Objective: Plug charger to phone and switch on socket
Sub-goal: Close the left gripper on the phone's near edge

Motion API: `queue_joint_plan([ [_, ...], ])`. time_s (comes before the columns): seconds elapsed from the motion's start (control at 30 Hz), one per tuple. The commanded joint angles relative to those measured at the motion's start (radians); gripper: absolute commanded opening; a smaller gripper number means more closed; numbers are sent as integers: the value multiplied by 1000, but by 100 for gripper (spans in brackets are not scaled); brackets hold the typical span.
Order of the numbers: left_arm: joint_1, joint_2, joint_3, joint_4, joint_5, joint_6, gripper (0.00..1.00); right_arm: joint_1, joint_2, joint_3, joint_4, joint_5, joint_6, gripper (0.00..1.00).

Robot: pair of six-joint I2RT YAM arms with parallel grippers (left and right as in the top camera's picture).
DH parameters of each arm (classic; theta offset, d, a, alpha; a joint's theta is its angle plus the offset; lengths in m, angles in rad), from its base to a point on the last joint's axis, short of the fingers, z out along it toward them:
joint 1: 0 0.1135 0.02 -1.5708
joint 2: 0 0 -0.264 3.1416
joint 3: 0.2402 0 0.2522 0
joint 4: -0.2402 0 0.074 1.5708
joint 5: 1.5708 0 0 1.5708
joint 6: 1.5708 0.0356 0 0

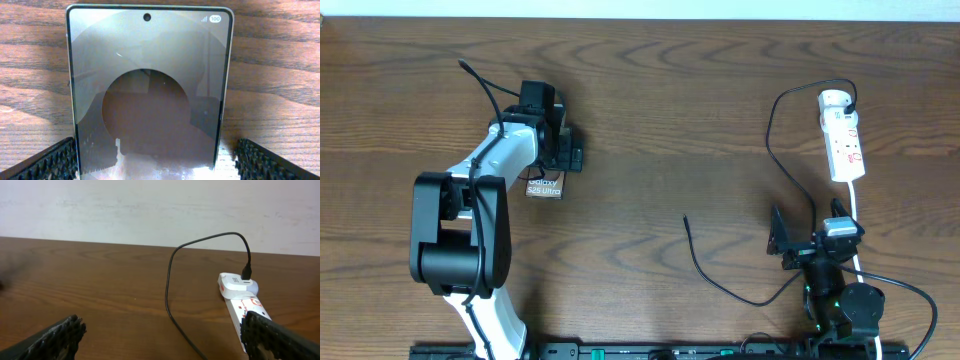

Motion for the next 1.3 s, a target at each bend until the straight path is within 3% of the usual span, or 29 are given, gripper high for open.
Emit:
queue_joint_plan([
  [0.0,3,28,-3,-10,5,-4,98,5,-5,-1,-4,1,-8,99],
  [0.4,3,28,-3,-25,5,15,99,5,-5,-1,-4,1,-8,99],
  [0.6,3,28,-3,-25,5,15,83,5,-5,-1,-4,1,-8,99],
  [1.27,3,28,-3,-25,5,15,75,5,-5,-1,-4,1,-8,99],
])
